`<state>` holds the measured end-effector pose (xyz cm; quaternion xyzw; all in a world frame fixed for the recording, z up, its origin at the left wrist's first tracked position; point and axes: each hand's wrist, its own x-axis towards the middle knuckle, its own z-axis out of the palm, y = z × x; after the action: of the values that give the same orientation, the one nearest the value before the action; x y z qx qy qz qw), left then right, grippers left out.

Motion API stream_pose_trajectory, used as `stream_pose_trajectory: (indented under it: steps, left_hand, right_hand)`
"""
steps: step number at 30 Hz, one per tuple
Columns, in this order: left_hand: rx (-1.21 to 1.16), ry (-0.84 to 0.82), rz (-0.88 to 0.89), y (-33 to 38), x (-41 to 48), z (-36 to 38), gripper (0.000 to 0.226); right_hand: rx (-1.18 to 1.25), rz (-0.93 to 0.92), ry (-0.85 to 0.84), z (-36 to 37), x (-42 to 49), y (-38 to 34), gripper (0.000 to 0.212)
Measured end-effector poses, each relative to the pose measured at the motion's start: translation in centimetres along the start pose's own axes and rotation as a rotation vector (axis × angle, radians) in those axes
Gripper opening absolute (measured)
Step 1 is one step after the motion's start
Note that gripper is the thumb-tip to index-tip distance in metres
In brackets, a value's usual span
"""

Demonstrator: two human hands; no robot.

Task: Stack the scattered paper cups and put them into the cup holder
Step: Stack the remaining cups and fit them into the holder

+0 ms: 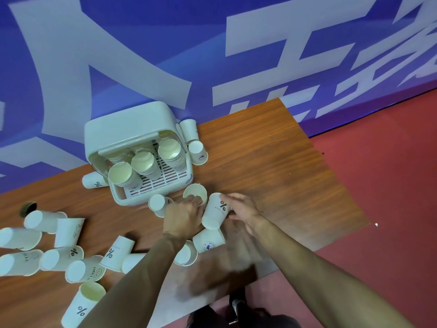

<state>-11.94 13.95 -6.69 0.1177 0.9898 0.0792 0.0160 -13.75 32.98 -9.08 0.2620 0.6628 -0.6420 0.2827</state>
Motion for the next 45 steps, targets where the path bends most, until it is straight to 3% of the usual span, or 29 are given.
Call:
stream_pose_trajectory:
  steps: [6,10,16,23,32,45]
  left_hand:
    - [0.065,0.001,-0.036,-1.2,-1.1,-1.5,0.012]
    - [0.077,0.044,-0.030,-2.5,-1.4,-3.8,0.012]
    - [0.080,0.144,-0.077,-5.4,-2.0,-6.7,0.013]
    - [0.101,0.182,-0.092,-9.3,-5.4,-8.4,0.019]
    - [0.168,0.238,-0.138,-15.0,-9.6,-11.6,0.022]
    - [0.163,0.313,-0.087,-19.8,-9.6,-13.8,0.024]
  right_hand:
    - [-0.156,-0.313,0.116,0.4,-0.3,-0.5,0.013]
    - [-0.497,-0.493,0.179,1.2,-0.5,-2.5,0.022]
    - [-0.945,-0.837,0.069,3.7,-2.0,-5.4,0.023]
    - [-1.256,-1.214,0.087,7.3,-3.9,-6.4,0.010]
    - [-1.288,-1.023,0.054,12.4,-5.1,-7.3,0.012]
    - [-0.963,-0.946,0.138,18.0,-4.5,-8.7,0.015]
